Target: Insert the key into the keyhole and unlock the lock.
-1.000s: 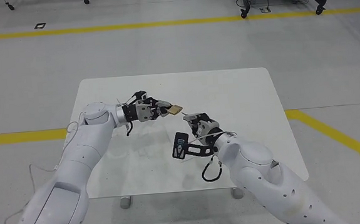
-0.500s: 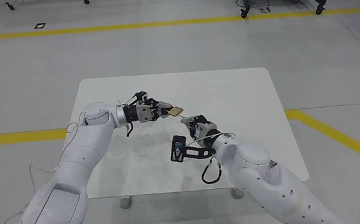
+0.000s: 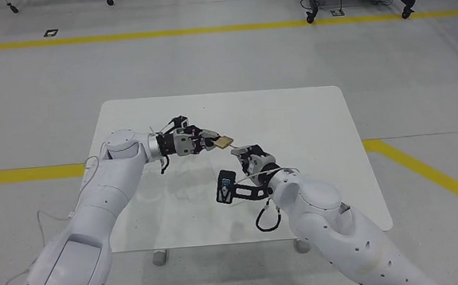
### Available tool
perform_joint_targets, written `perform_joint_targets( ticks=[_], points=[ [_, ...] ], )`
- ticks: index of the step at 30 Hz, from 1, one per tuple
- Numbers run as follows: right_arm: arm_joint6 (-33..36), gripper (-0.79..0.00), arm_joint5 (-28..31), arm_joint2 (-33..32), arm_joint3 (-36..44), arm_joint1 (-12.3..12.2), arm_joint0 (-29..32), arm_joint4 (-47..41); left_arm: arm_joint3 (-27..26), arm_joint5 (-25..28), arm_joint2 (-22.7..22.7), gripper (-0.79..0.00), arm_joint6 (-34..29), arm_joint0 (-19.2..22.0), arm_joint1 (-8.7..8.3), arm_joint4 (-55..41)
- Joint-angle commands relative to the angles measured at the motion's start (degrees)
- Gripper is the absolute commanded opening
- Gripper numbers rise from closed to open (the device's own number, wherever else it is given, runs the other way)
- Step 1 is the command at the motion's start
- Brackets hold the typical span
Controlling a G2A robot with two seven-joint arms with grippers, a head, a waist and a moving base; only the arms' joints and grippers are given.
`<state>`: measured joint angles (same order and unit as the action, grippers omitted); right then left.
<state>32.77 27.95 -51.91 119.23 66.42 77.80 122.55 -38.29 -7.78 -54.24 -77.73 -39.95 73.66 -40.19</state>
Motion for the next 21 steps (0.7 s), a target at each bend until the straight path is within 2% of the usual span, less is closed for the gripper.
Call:
perform_joint_targets(
  ticks=[1,21],
  points=[
    [0.2,-0.785,0.3,0.1,0.0,0.1,0.0,0.2,-0.2,-0.1,-0.1,-0.785,0.0,0.0,-0.02,0.2],
    [1.0,-0.785,0.9,0.8,0.0,1.1,0.3,2.4,-1.7,-0.9,-0.1,-0.785,-0.1,-0.7,-0.03,1.4]
  ],
)
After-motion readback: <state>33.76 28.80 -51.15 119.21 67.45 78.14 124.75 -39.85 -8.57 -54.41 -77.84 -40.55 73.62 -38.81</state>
